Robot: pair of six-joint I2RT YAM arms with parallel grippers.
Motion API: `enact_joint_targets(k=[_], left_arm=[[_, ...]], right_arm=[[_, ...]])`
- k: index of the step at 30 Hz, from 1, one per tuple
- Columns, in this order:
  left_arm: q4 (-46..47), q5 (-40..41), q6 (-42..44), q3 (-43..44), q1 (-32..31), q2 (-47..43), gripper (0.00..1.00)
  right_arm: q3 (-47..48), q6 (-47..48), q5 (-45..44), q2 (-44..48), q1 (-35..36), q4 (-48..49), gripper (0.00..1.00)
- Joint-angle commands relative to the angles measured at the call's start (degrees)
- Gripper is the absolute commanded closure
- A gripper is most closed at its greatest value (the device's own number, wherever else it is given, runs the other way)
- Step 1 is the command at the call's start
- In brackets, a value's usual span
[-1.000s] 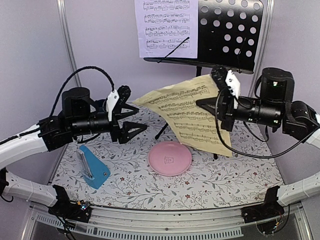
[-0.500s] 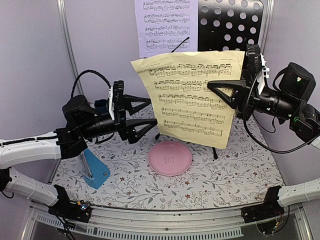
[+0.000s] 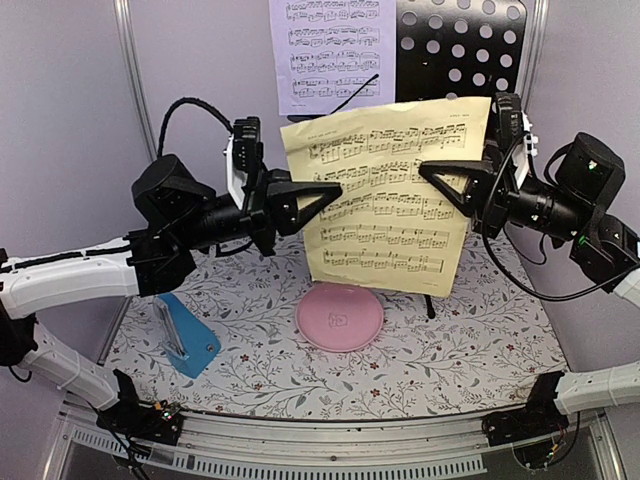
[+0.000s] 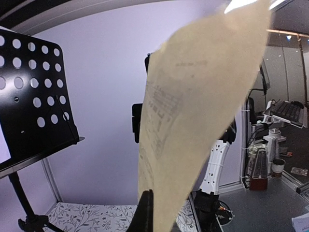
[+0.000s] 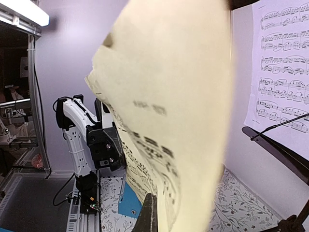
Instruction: Set up the instrument practice props
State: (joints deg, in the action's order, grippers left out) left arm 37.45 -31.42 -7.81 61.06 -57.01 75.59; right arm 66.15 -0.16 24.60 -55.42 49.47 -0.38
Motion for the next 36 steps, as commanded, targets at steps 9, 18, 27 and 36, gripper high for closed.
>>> enact_joint_targets(k=[9, 18, 27, 36], left_arm=[[-16.8, 19.3, 1.6, 21.6, 0.4, 6.8, 1.00], [-26.8, 28.3, -0.3, 40.6, 3.8, 14.2, 1.00], [-37.9, 29.7, -2.5, 62.1, 5.8, 25.9, 1.00], [-39.9, 26.8, -8.2, 71.8, 9.1, 32.4, 1.00]], right_arm=[[-0.7, 1.6, -29.9, 6.5, -2.9, 2.5, 0.21], [2.7, 7.7, -54.3, 6.8, -3.3, 2.5, 0.35], [5.0, -2.3, -45.4, 1.4, -15.1, 4.2, 0.35], [8.2, -10.2, -33.2, -3.4, -22.9, 4.5, 0.40]])
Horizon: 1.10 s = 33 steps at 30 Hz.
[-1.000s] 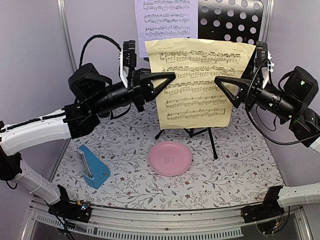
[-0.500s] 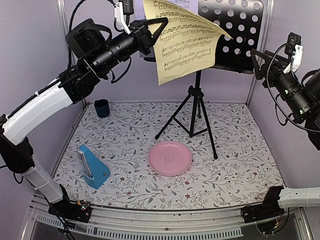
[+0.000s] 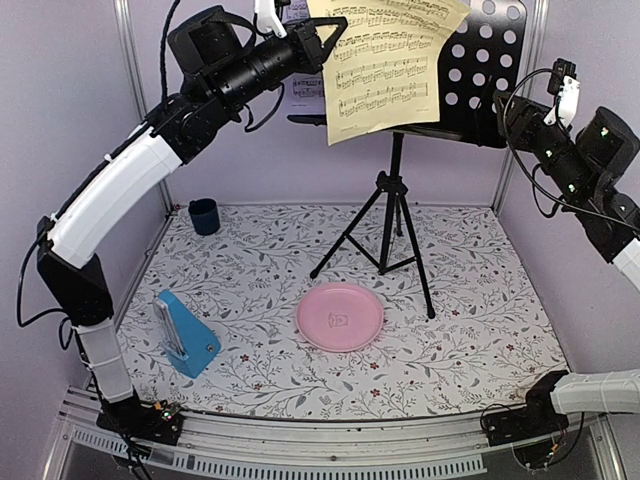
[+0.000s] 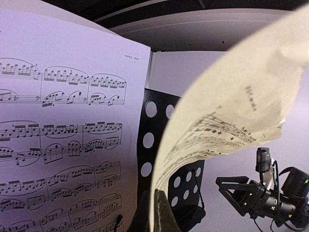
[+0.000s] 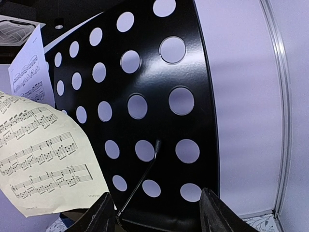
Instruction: Set up the instrument practice props
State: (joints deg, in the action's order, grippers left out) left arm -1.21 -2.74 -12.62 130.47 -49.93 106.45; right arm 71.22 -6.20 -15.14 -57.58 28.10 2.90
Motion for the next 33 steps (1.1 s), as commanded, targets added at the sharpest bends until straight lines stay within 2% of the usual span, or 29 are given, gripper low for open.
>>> enact_joint_targets(k=[1, 8, 17, 25, 33], left_arm=[[-0.9, -1.9, -3.4, 2.7, 2.1, 1.9, 1.00], [0.9, -2.5, -3.2, 5.3, 2.1, 4.0, 1.00], [5.0, -3.5, -3.1, 6.7, 2.0, 5.7, 1.00], [6.5, -6.1, -2.1, 12.0, 1.7, 12.3, 1.00], [8.9, -4.6, -0.3, 12.2, 1.0, 12.7, 1.00]], right_arm=[[3.6, -4.5, 7.4, -1.7, -1.7, 1.3, 0.41], [5.4, -6.3, 10.6, -5.4, -1.9, 2.4, 0.49], [4.9, -8.3, 8.1, -6.4, -1.9, 2.4, 0.51], [4.6, -7.8, 8.5, -7.2, -1.9, 2.5, 0.56], [5.3, -7.1, 7.9, -8.5, -1.9, 2.9, 0.73]])
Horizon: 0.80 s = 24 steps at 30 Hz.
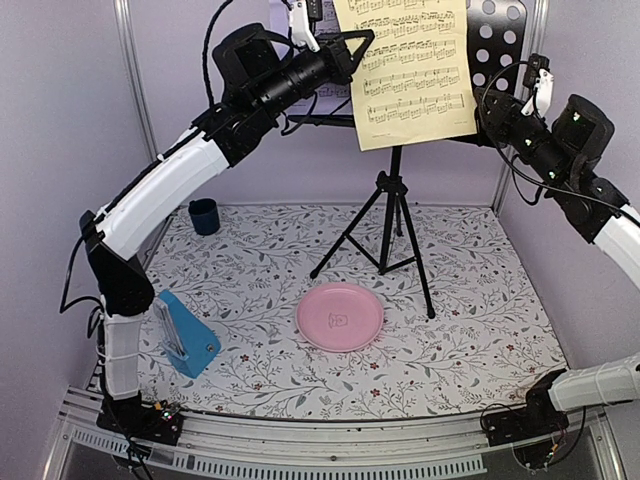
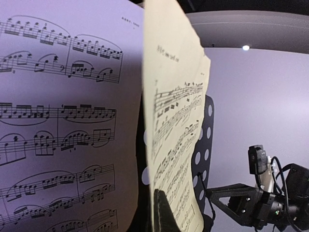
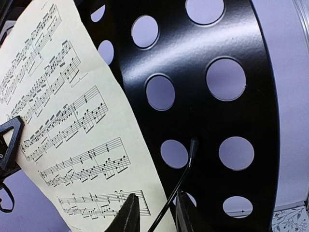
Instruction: Set up the instrument practice props
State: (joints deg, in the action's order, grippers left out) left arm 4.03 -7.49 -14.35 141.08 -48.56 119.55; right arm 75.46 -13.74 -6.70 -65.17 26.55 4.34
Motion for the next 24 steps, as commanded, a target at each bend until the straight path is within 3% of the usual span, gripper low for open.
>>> enact_joint_targets(k=[1, 9, 24], left_arm=[[3.9, 0.2, 1.6, 1.6, -0.5, -0.4, 1.00], [4.6, 1.5, 3.3, 1.9, -0.7, -0.2, 1.00], [6.0, 1.4, 3.8, 3.5, -0.8, 1.6, 1.00]], right_arm=[[1.1, 0.5, -0.4, -1.0, -0.4, 1.6, 0.76], [0.1, 1.2, -0.3, -0.8, -0.4, 3.2, 1.00], [-4.2, 4.3, 3.6, 1.0, -0.4, 9.6, 1.00]])
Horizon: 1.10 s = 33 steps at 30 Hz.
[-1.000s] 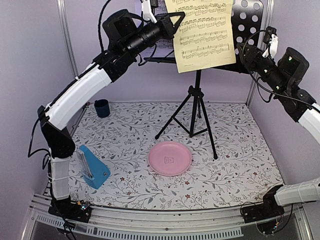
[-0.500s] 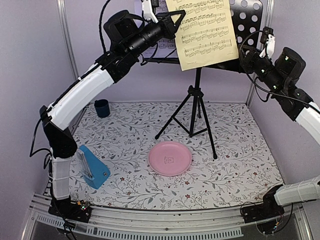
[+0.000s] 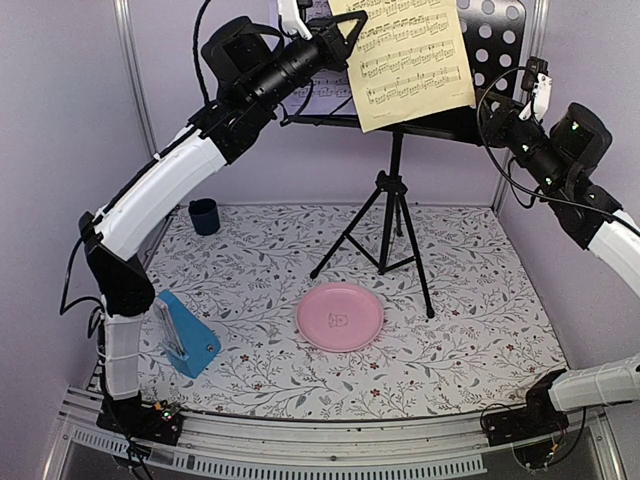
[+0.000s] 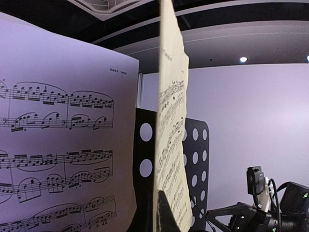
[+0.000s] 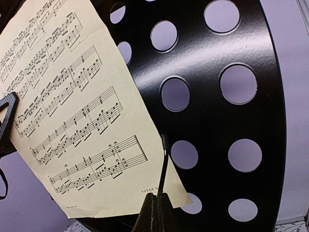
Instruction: Set up the instrument practice props
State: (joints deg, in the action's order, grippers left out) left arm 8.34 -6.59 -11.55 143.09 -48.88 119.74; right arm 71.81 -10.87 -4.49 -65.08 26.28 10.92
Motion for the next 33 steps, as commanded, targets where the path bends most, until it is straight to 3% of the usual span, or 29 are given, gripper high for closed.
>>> enact_joint_targets(k=[1, 3, 5, 7, 12, 19, 26, 33], left_arm=[[1.6, 0.7, 1.1, 1.5, -0.4, 1.5, 1.00], [1.5, 0.5, 1.1, 1.5, -0.4, 1.3, 1.00], [1.5, 0.5, 1.2, 1.4, -0.4, 1.1, 1.00], [1.6, 0.4, 1.2, 1.3, -0.5, 1.0, 1.00], [1.9, 1.1, 2.5, -0.5, -1.0, -0.5, 1.00], [2.9, 2.2, 4.5, -2.6, -1.8, -2.3, 1.00], [3.1, 2.6, 4.9, -2.6, -1.8, -2.0, 1.00], [2.8, 2.6, 7.4, 1.1, -1.8, 1.0, 1.00]], right_arm=[[-0.3, 1.0, 0.7, 0.9, -0.1, 2.5, 1.00], [0.0, 0.6, 0.2, 1.0, -0.1, 1.9, 0.81], [0.4, 0.5, 0.2, 0.8, -0.1, 1.6, 0.70], [1.7, 0.4, 0.0, -0.2, -0.1, 0.1, 0.65], [3.1, -0.7, -1.2, -2.4, -0.1, -2.1, 0.64], [3.8, -0.3, -2.0, -3.3, -0.1, -2.1, 0.69], [3.0, 0.6, -1.9, -2.6, -0.1, -1.2, 1.00], [-0.3, 2.6, 1.7, -1.1, -0.1, 3.6, 1.00]])
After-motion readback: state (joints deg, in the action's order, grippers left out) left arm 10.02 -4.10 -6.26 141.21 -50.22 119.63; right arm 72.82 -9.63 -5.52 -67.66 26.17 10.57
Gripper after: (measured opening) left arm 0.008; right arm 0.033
